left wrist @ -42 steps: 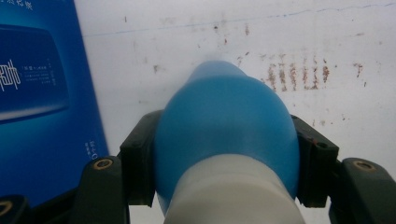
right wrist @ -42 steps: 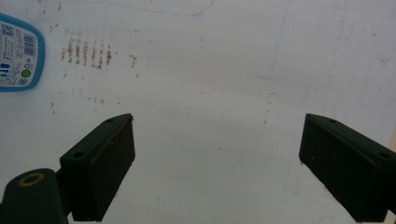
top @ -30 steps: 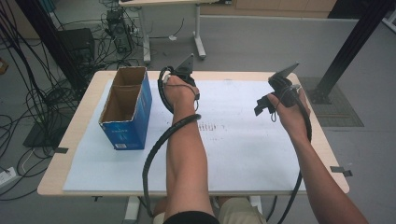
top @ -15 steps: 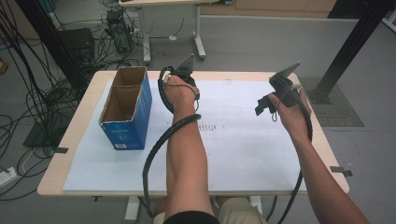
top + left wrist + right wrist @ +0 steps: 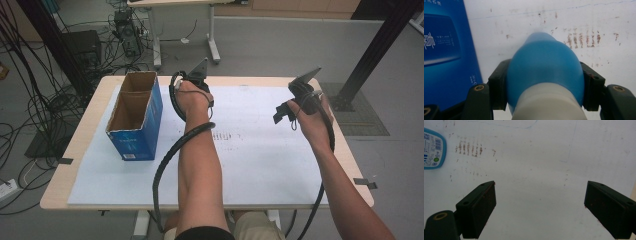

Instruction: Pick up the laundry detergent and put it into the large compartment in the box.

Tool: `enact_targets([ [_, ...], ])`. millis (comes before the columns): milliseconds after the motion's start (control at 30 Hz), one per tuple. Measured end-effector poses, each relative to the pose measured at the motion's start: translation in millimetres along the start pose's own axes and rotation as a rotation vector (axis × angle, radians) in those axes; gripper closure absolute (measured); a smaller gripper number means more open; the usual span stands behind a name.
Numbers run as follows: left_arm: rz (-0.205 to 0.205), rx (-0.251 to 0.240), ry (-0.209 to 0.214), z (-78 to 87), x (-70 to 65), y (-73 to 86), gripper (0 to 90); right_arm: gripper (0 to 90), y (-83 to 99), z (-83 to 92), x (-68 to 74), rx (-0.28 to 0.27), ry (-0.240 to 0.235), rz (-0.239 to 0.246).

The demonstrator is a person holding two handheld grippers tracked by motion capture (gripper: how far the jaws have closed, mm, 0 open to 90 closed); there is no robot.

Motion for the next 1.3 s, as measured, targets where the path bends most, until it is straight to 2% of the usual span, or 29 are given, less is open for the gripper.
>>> enact_targets([
  [633,0.007,-0.006,0.013,2.3,3.1,1.7,37.9,10.6,-0.2,-1.7,-1.2,0.006,-0.005,-0.002],
  [767,-0.002,-0.019,0.009,15.4,3.6,3.6,37.9,10.6,-0.6,-2.0,-1.0,0.01,-0.005,-0.002],
  [933,-0.023,-0.023,-0.003,41.3,4.0,6.9,37.9,10.6,-1.1,-0.9,-1.2,0.013,-0.014,-0.007],
  [1067,-0.037,-0.027,-0.01,68.7,8.2,11.0,37.9,10.6,-1.8,-0.8,-0.3,0.018,-0.023,-0.001],
  [1300,-0.029,-0.052,-0.013,116.3,22.7,17.8,37.9,10.6,-4.9,0.2,6.9,0.026,-0.021,0.012],
])
Point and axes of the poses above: each handheld gripper's, and its own axes: z roughly backward along the jaws, y roughly out of its underside, x roughly to its left, the point moved 6 cm from there along -z, roughly forward along the jaws
